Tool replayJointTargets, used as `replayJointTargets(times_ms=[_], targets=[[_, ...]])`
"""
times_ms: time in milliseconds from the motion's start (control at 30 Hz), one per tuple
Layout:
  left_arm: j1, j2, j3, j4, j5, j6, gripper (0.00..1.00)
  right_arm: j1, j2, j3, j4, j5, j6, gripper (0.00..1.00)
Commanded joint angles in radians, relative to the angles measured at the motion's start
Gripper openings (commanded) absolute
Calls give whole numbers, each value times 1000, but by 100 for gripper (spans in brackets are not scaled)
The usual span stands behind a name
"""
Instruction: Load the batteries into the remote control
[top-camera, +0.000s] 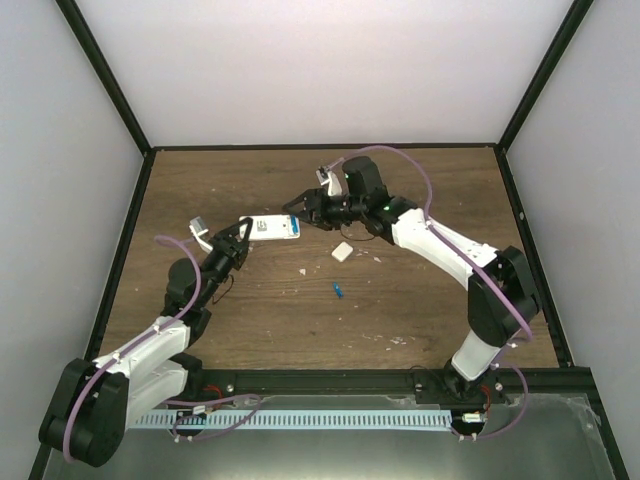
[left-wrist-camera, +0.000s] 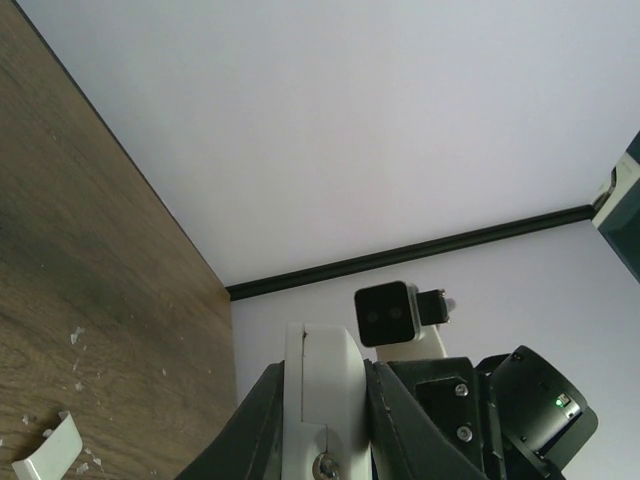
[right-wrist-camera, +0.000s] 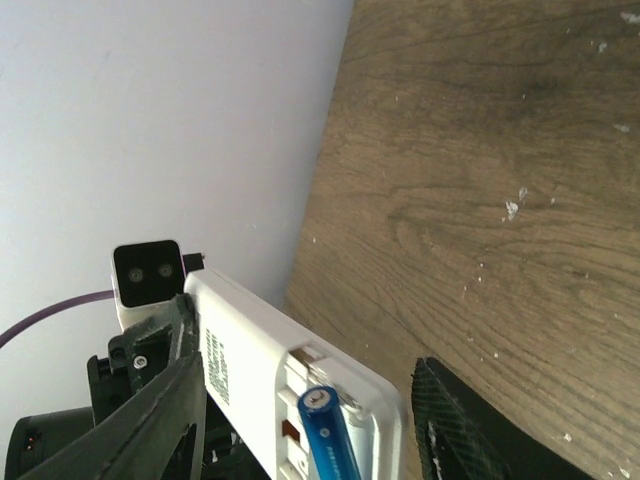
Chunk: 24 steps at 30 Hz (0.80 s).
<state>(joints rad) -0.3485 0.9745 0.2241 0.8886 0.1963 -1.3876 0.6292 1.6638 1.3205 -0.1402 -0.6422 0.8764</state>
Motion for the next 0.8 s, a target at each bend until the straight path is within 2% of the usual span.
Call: replayJointTargets(times_ms=[0, 300, 767], targets=[[0, -15, -2, 54, 4, -10, 0, -7, -10, -22, 56, -50, 39, 48], [-1, -15, -6, 59, 5, -10, 0, -14, -24, -41, 91, -50, 58, 40], [-1, -11, -14, 64, 4, -1, 0, -24, -42, -73, 154, -64, 119, 35]])
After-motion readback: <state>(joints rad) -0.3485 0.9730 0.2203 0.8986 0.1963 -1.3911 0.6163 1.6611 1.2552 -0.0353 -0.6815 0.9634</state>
